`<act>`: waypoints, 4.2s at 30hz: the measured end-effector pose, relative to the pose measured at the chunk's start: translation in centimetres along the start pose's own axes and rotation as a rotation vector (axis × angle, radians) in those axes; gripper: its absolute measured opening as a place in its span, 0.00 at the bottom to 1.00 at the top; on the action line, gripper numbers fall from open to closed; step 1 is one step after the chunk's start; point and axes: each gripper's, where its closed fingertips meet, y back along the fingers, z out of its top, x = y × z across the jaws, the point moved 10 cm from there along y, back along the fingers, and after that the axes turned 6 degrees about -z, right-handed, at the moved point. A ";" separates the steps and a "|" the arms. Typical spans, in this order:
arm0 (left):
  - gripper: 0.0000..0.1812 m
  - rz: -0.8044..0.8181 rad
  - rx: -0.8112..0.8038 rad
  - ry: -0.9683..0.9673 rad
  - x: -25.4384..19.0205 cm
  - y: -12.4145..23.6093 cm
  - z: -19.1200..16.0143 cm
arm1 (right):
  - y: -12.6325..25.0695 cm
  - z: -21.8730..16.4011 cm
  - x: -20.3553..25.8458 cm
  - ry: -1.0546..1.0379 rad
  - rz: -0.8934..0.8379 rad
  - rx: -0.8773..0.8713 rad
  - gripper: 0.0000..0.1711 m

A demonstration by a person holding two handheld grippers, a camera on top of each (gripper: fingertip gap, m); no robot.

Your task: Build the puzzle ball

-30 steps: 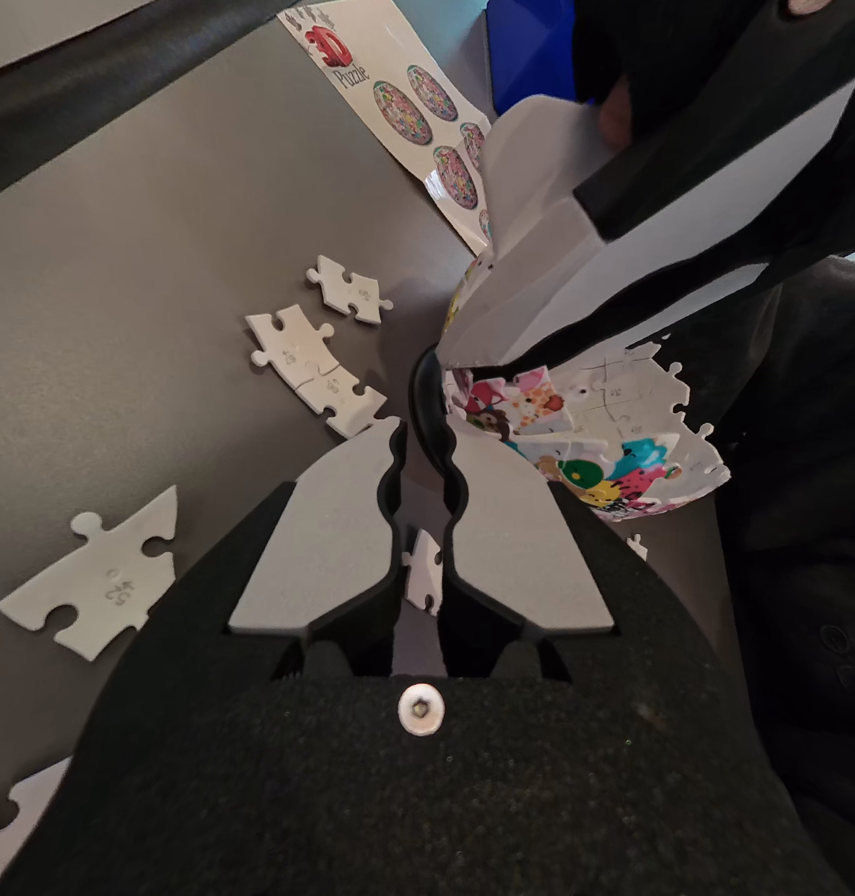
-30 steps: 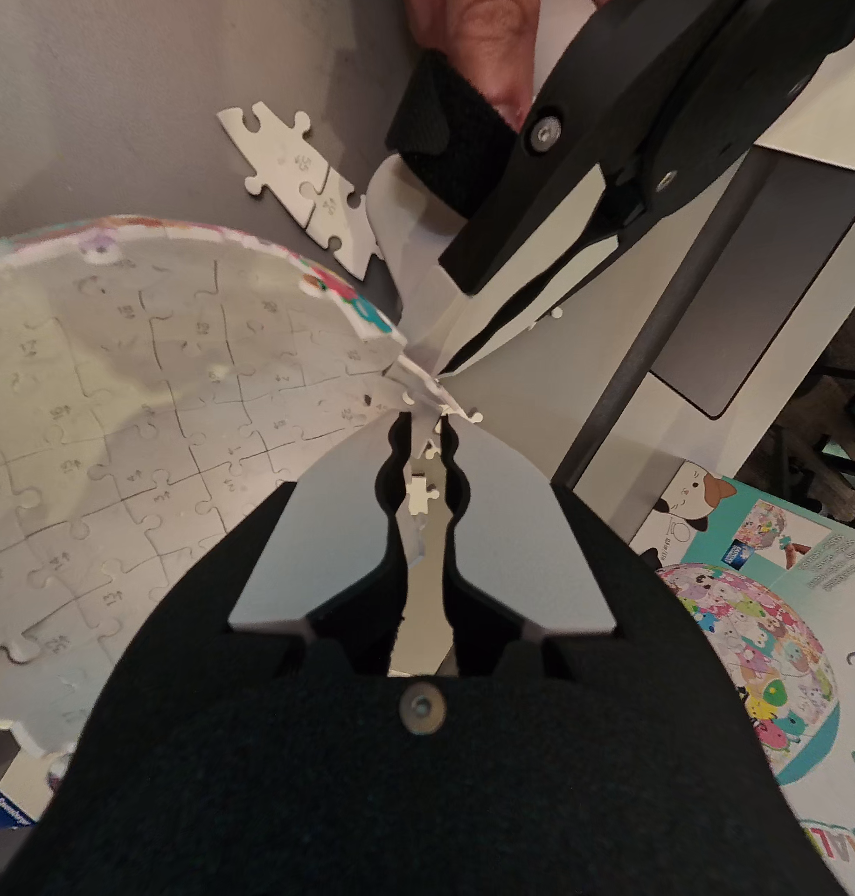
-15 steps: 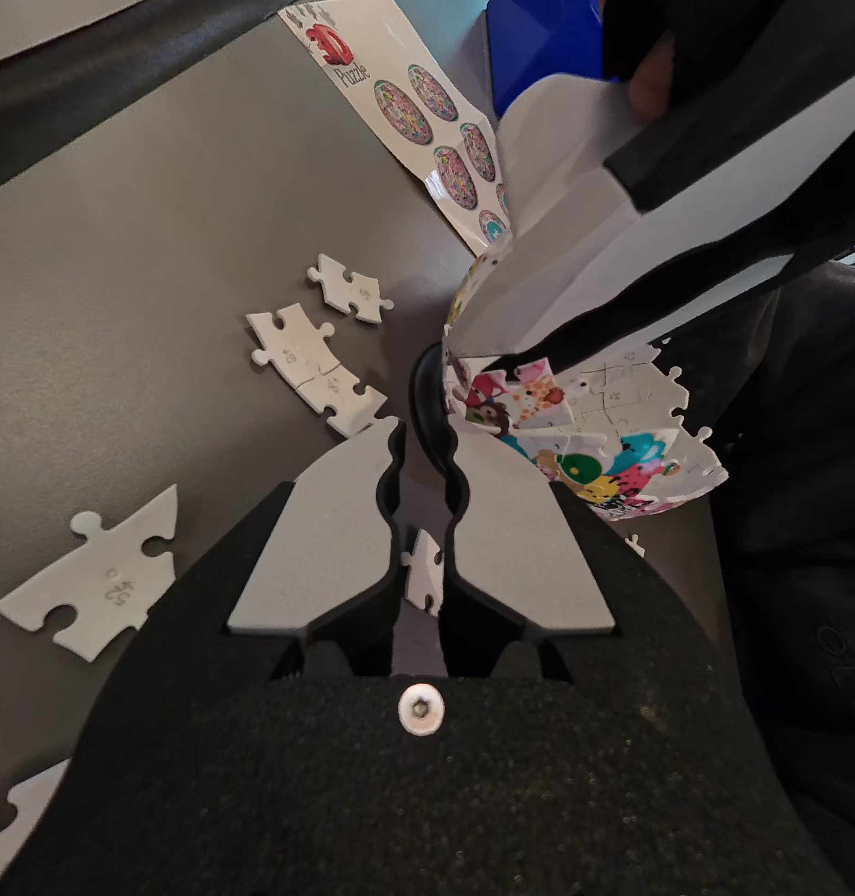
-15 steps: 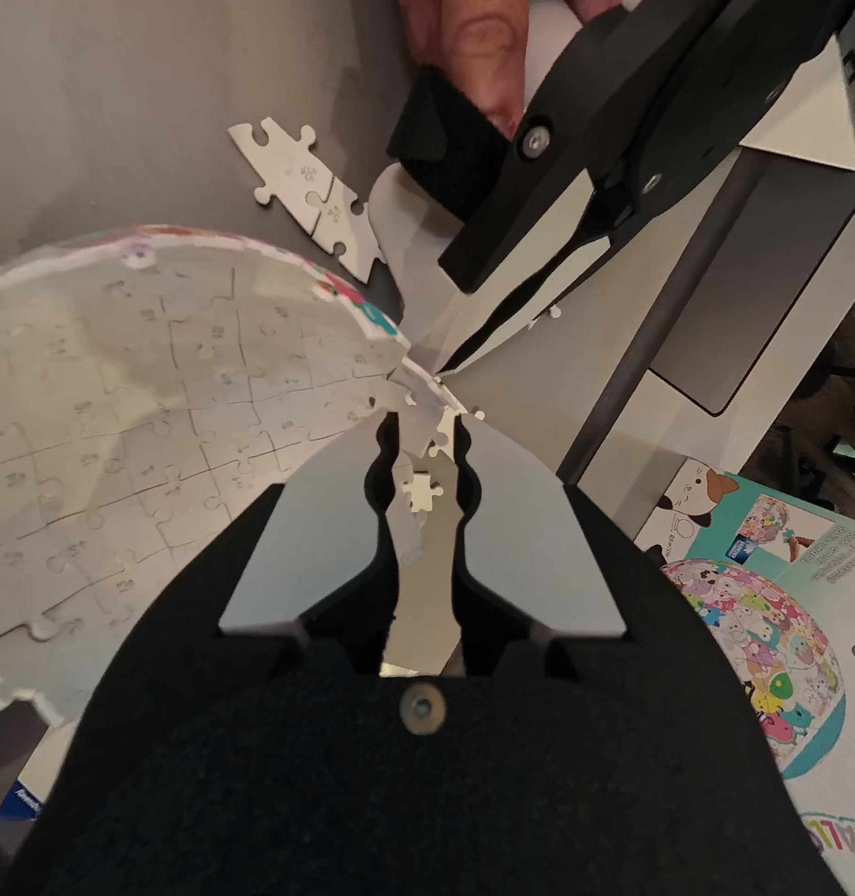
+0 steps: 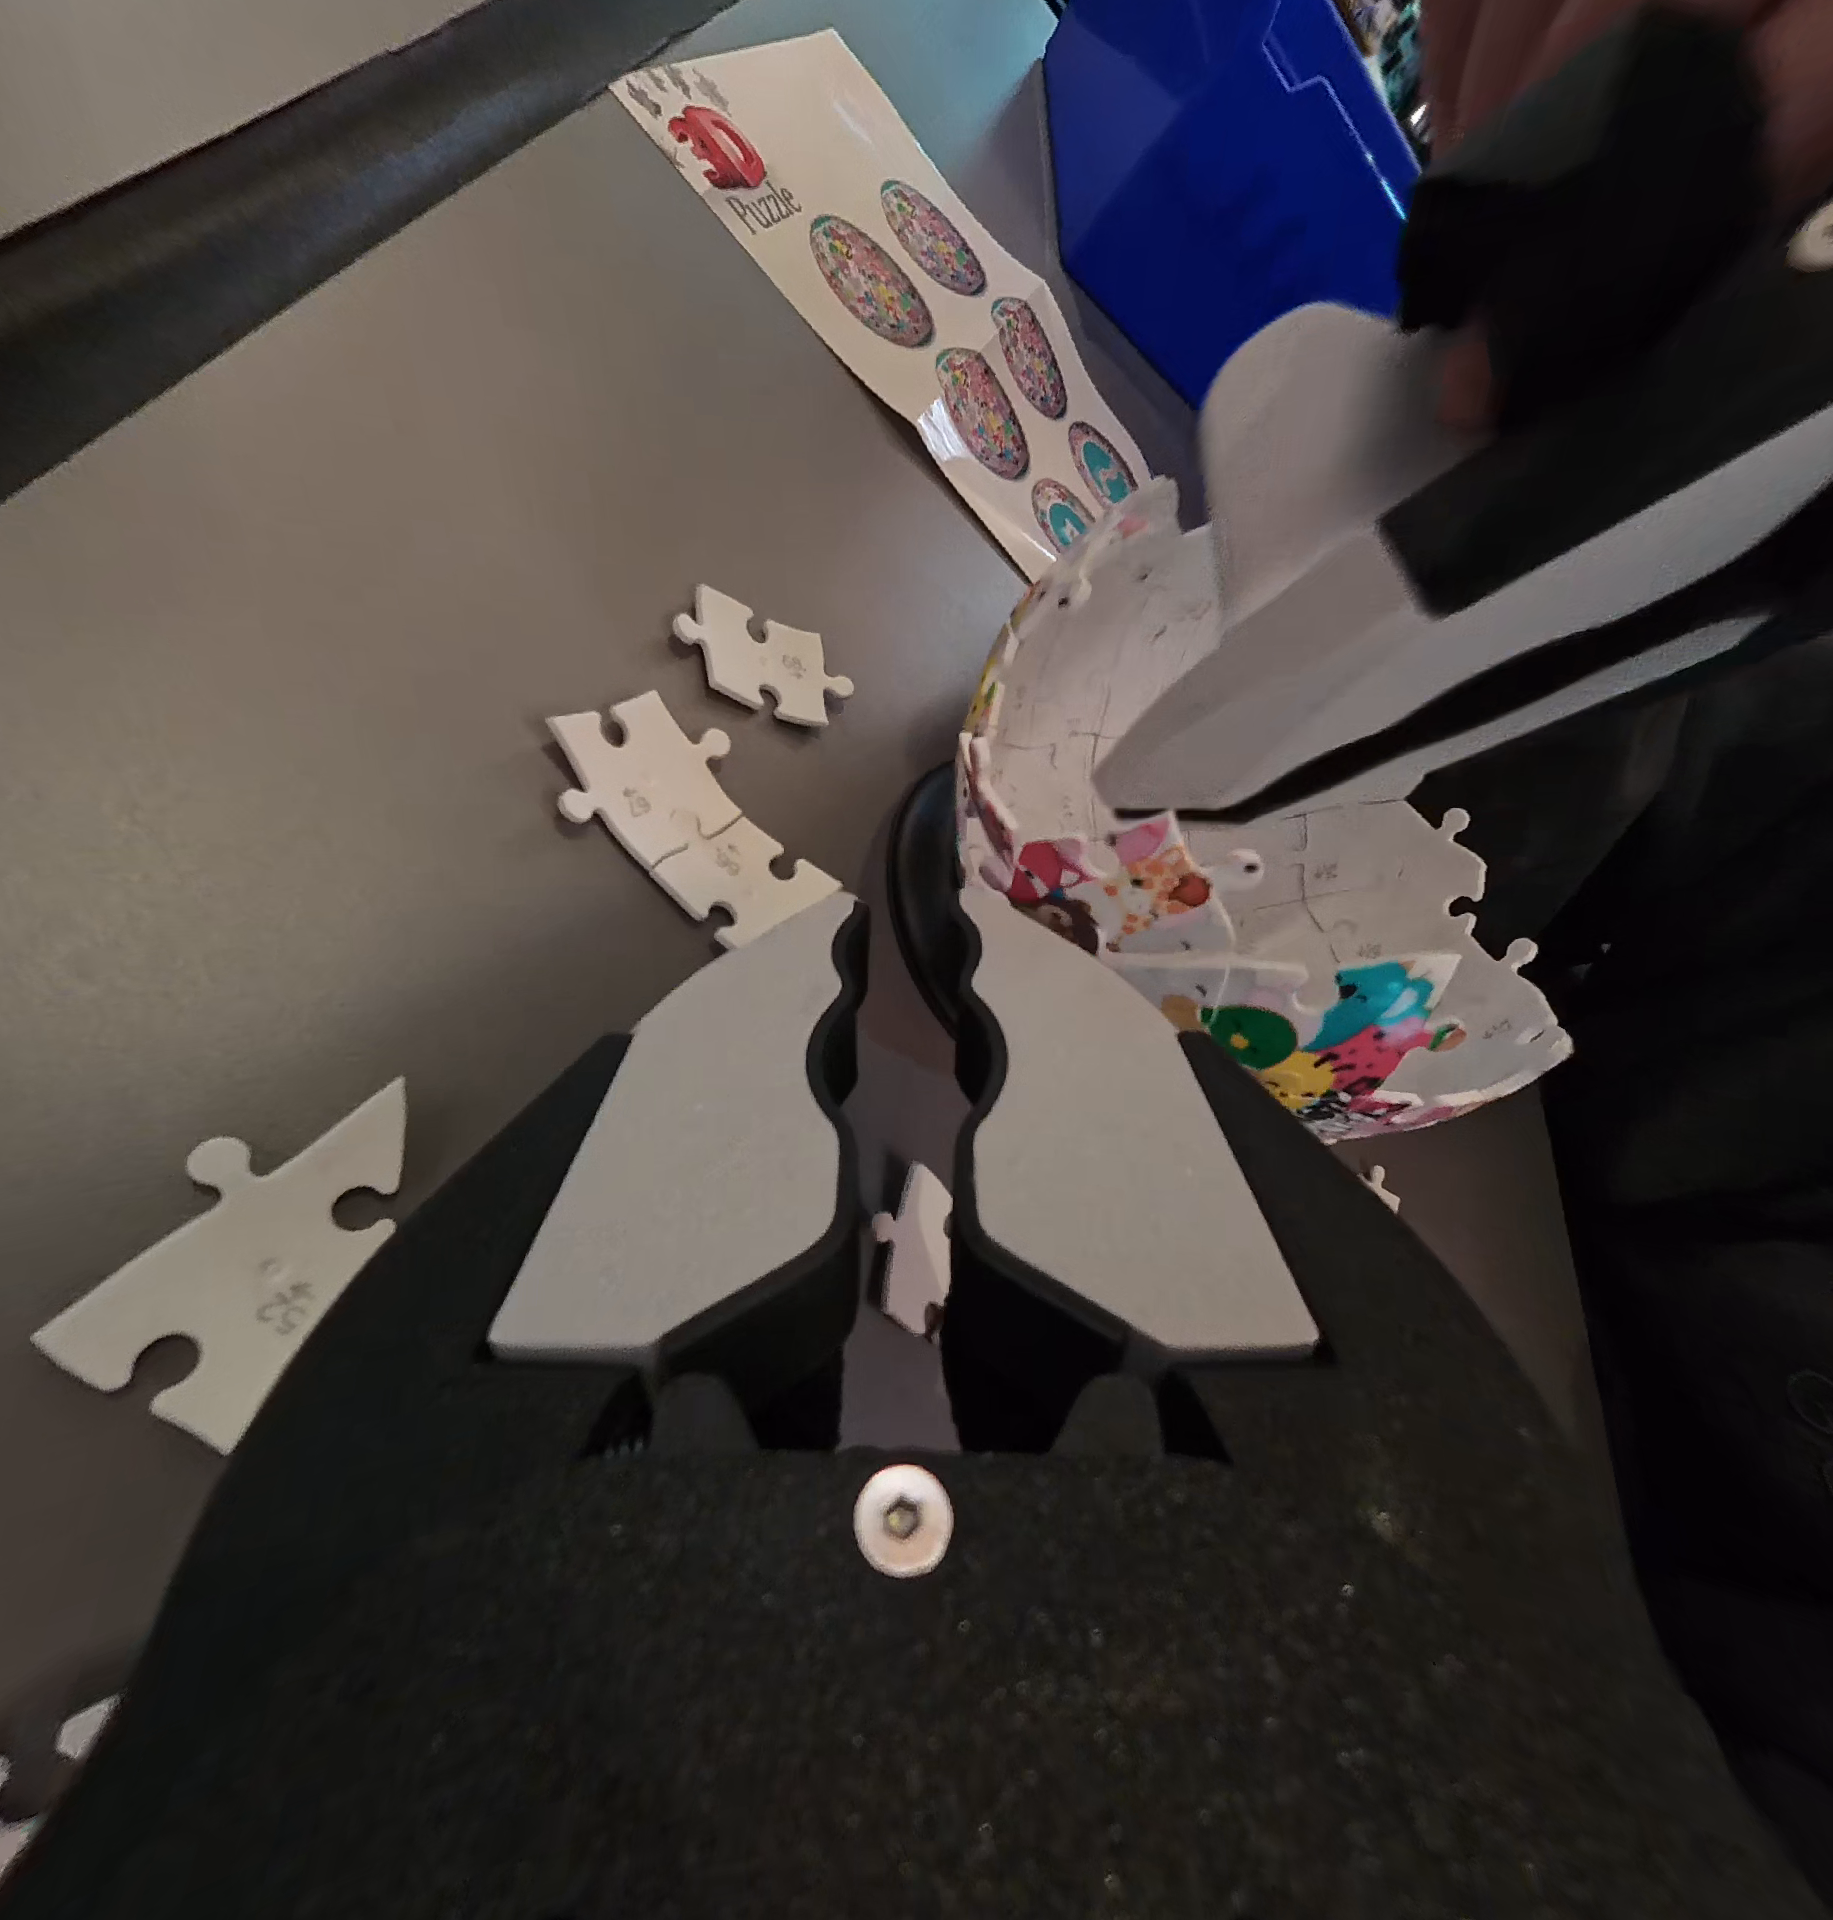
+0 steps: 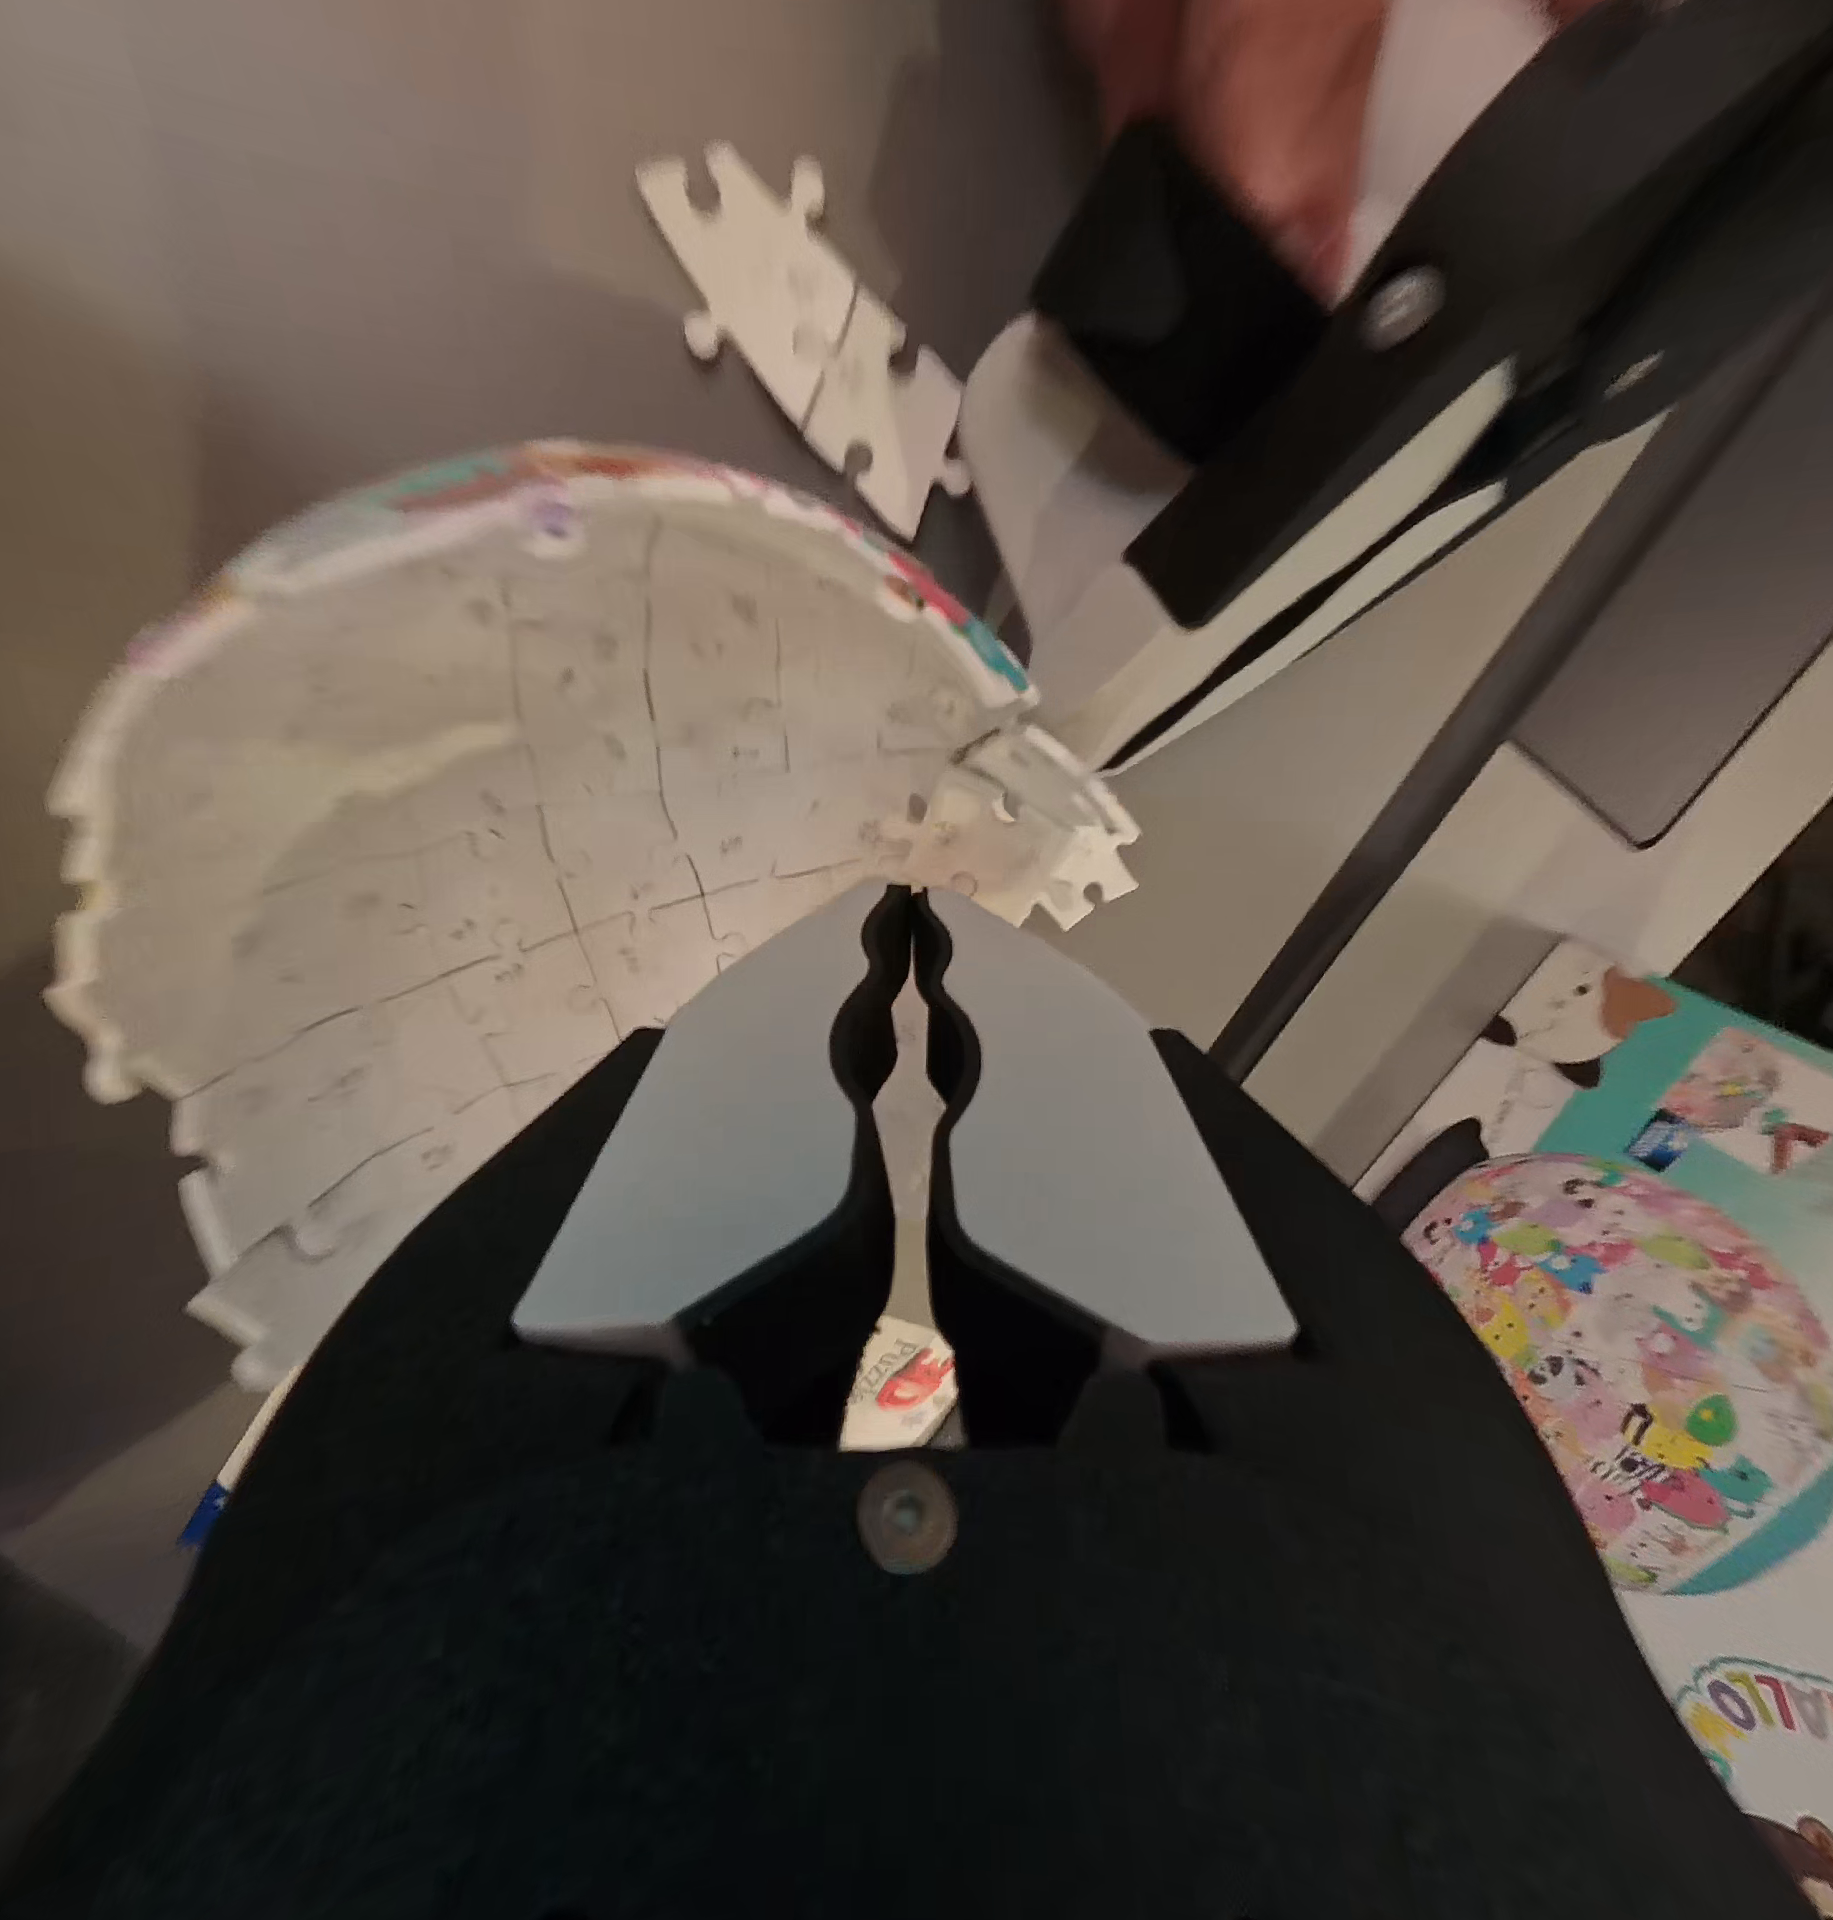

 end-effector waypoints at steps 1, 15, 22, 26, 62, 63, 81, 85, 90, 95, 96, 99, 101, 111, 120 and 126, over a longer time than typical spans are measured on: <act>0.07 -0.002 -0.005 -0.004 0.0 0.0 0.1 | -0.3 0.0 0.0 0.001 0.007 0.016 0.00; 0.07 -0.009 -0.004 -0.013 0.0 -0.1 0.2 | -0.5 0.7 -0.2 0.024 -0.033 -0.002 0.00; 0.07 0.006 -0.135 -0.042 -0.4 1.0 0.0 | 6.2 -1.6 -1.4 -0.087 -0.198 -0.260 0.03; 0.08 0.035 -0.249 -0.064 -0.4 2.7 0.1 | 8.8 -3.5 -1.9 -0.170 -0.259 -0.357 0.09; 0.26 0.359 -0.455 -0.308 -3.1 4.5 -0.6 | 3.2 -13.5 15.5 -1.175 -0.433 -1.219 0.19; 0.26 0.365 -0.456 -0.315 -3.2 4.4 -0.6 | 3.3 -13.5 15.5 -1.178 -0.431 -1.219 0.19; 0.25 0.322 -0.387 -0.253 -2.1 3.8 -0.3 | 9.5 -9.4 9.1 -0.948 -0.178 -0.851 0.29; 0.25 0.333 -0.359 -0.271 -2.3 3.4 -0.3 | 12.0 -5.4 4.1 -0.760 -0.007 -0.642 0.26; 0.24 0.340 -0.371 -0.296 -2.8 3.4 -0.4 | 7.5 0.0 0.4 -0.286 0.264 -0.231 0.26; 0.25 0.349 -0.412 -0.294 -3.0 4.0 -0.6 | 2.5 1.5 -0.1 -0.014 0.466 -0.028 0.24; 0.25 0.349 -0.417 -0.293 -3.0 4.1 -0.6 | 1.9 1.7 -0.2 0.016 0.499 -0.046 0.23; 0.25 0.338 -0.433 -0.287 -2.9 4.2 -0.6 | 0.3 1.6 0.0 0.118 0.569 -0.060 0.21; 0.25 0.335 -0.436 -0.286 -2.8 4.3 -0.6 | -0.5 1.4 0.3 0.189 0.590 -0.064 0.20; 0.25 0.310 -0.435 -0.266 -2.3 4.4 -0.4 | -1.8 1.4 1.1 0.511 0.512 -0.146 0.19; 0.25 0.296 -0.443 -0.257 -2.3 4.5 -0.5 | -1.6 2.2 -0.9 0.480 0.612 -0.023 0.16; 0.25 0.288 -0.448 -0.249 -2.2 4.5 -0.5 | 3.8 0.9 -2.2 0.193 0.462 -0.123 0.22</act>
